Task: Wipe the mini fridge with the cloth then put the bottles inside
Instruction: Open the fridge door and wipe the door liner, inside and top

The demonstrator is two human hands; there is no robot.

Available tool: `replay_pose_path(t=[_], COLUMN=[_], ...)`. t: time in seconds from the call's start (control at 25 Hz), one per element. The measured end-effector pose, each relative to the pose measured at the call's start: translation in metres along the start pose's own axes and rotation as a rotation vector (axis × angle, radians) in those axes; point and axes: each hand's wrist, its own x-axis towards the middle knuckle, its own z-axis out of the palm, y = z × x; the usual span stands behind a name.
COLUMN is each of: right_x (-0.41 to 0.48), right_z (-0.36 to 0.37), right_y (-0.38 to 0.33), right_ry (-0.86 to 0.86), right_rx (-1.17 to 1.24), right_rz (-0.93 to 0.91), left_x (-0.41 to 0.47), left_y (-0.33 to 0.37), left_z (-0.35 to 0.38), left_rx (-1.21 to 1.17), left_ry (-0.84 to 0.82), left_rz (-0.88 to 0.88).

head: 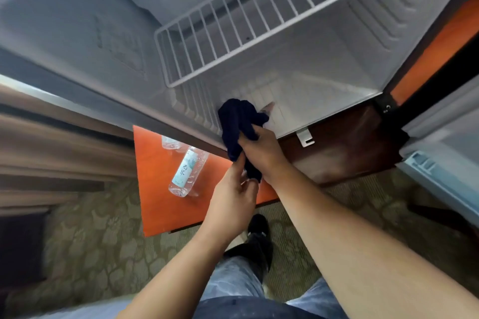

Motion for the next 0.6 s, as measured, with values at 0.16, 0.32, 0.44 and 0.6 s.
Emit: replay_pose_path(t=[0.16,0.32,0.44,0.6], right_x=[0.020,0.011,-0.024,-0.076], right_z=[0.013,0.020,0.022,0.033], right_y=[0.010,-0.003,-0.007,-0.029], right_ry=[0.092,0.124,0.178,0.172], right_rx=[-0.141,-0.073,0.048,0.165], right_rz=[-0.046,-0.063,-0.098,-0.140], left_x=[0.019,0.017,-0.014,-0.056], left_y=[-0.010,-0.004,0.002,0.014], left_z=[-0.006,-0.027,-0.046,-0.065], left_rx=[0.045,0.098,0.140,0.146], left_ry=[-0.023,-0.009,0.051,0.213], left_rz=[0.058,0.168,0.308,0.468])
